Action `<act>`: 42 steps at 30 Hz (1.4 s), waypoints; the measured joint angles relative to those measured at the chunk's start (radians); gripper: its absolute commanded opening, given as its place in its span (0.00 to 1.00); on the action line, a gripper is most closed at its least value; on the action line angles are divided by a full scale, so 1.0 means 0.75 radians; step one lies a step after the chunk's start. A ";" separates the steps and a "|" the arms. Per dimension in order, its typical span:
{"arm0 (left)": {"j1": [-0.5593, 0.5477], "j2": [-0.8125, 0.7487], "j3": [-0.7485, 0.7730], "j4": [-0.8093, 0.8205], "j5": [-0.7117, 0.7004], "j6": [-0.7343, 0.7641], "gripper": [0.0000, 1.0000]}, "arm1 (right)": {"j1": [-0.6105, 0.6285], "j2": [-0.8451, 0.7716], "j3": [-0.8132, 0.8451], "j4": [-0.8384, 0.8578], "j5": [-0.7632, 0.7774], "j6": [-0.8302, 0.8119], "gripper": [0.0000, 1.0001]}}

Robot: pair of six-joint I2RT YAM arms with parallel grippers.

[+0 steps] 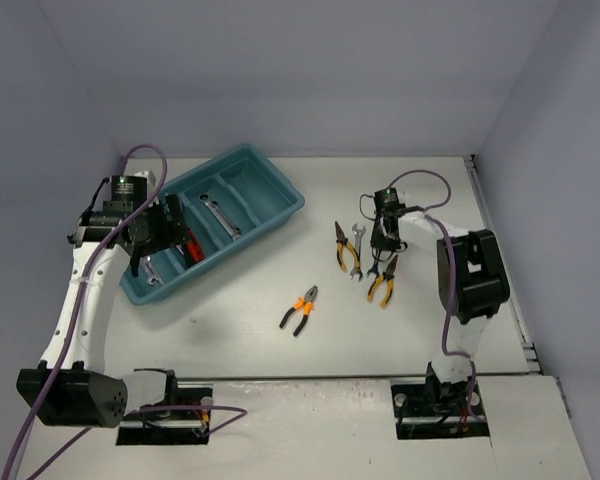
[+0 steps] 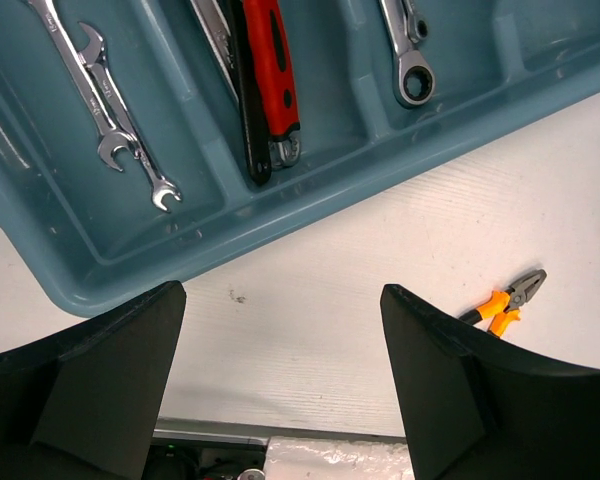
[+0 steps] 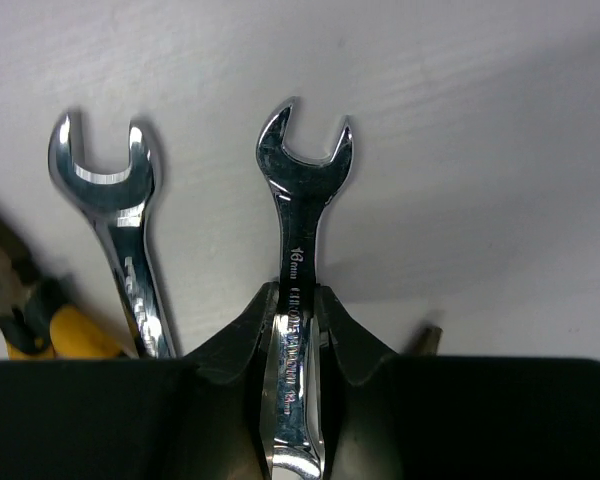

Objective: Sort the tools into containers

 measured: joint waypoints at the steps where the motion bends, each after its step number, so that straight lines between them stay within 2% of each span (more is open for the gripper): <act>1: 0.000 -0.002 0.000 0.000 0.008 0.001 0.76 | 0.013 -0.028 -0.037 -0.001 -0.014 -0.016 0.00; 9: -0.003 0.000 0.000 0.000 0.058 0.004 0.76 | 0.175 -0.163 -0.183 -0.082 -0.081 -0.160 0.02; 13: -0.011 0.014 0.000 0.000 0.075 0.004 0.76 | 0.205 -0.181 -0.200 -0.103 -0.104 -0.186 0.15; 22: -0.025 0.037 0.000 0.000 0.098 0.004 0.76 | 0.208 -0.188 -0.210 -0.112 -0.156 -0.191 0.34; 42: -0.041 0.087 0.025 0.002 0.129 0.003 0.76 | 0.215 -0.164 -0.172 -0.264 -0.170 -0.151 0.28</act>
